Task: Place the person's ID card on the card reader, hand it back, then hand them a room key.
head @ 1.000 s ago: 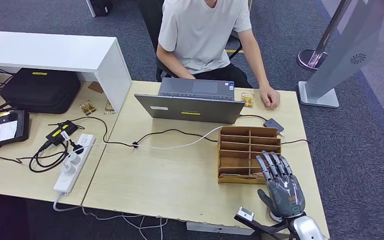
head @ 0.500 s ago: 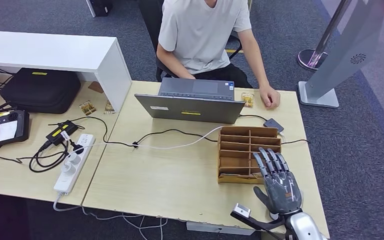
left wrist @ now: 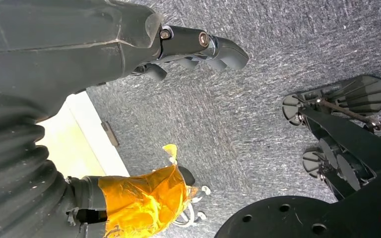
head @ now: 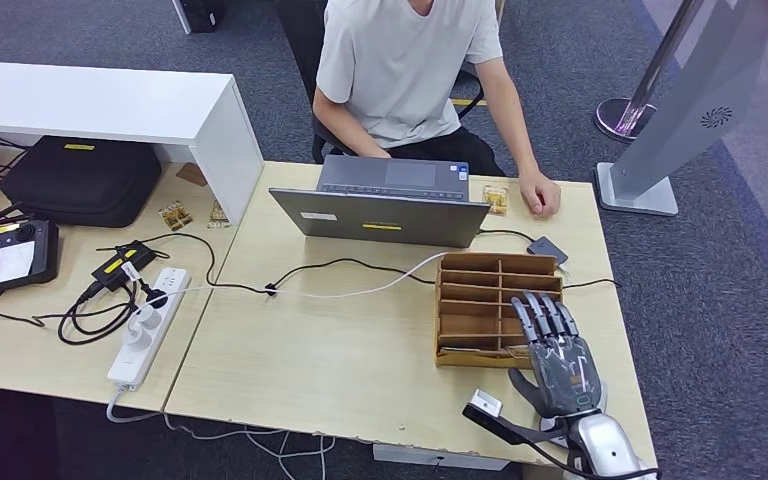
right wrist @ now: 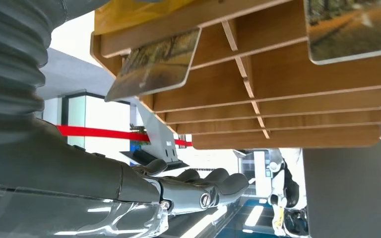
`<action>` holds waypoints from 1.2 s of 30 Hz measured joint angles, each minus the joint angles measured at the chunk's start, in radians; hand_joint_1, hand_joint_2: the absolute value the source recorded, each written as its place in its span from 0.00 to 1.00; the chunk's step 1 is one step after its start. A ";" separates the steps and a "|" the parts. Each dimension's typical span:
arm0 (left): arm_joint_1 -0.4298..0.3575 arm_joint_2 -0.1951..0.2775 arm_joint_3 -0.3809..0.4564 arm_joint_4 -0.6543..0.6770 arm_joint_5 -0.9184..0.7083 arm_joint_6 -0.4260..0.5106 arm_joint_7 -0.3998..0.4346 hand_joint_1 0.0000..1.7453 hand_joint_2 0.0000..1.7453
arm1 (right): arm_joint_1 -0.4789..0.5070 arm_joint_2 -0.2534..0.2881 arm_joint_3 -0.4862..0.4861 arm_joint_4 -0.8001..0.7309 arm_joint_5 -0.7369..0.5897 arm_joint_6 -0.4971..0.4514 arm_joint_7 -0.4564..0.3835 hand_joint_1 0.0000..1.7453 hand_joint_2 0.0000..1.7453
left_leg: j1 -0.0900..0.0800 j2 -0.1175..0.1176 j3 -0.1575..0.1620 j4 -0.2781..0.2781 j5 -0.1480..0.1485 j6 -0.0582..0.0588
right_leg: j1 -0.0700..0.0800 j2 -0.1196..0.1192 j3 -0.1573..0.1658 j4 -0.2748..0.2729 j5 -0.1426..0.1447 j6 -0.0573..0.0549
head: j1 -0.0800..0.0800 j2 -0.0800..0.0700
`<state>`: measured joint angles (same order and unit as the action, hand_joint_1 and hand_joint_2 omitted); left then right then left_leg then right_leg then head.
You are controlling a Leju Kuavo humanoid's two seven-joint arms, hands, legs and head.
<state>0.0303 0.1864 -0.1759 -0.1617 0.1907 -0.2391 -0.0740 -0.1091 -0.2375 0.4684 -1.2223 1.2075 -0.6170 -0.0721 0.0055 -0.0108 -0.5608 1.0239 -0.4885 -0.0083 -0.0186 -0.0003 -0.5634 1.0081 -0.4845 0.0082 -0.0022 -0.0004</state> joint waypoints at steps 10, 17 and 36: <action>0.000 0.000 -0.001 0.000 0.000 0.000 0.000 0.00 1.00 | -0.010 0.009 -0.025 0.064 -0.020 -0.025 0.000 0.00 1.00 | 0.000 0.000 0.000 0.000 0.000 0.000 | 0.000 0.000 0.000 0.000 0.000 0.000 | 0.000 0.000; 0.000 0.004 -0.002 0.000 0.000 0.000 0.000 0.00 1.00 | -0.010 0.012 -0.030 0.076 -0.037 -0.034 -0.024 1.00 1.00 | 0.000 0.000 0.000 0.000 0.000 0.000 | 0.000 0.000 0.000 0.000 0.000 0.000 | 0.000 0.000; 0.000 0.004 -0.006 0.000 0.000 -0.004 -0.002 0.00 1.00 | -0.009 0.025 -0.045 0.079 -0.044 -0.039 -0.047 1.00 1.00 | 0.000 0.000 0.000 0.000 0.000 0.000 | 0.000 0.000 0.000 0.000 0.000 0.000 | 0.000 0.000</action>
<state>0.0304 0.1907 -0.1823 -0.1617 0.1906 -0.2433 -0.0763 -0.1184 -0.2123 0.4233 -1.1432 1.1636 -0.6558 -0.1188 0.0055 -0.0107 -0.5607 1.0239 -0.4885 -0.0083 -0.0185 -0.0002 -0.5634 1.0081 -0.4844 0.0082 -0.0022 -0.0004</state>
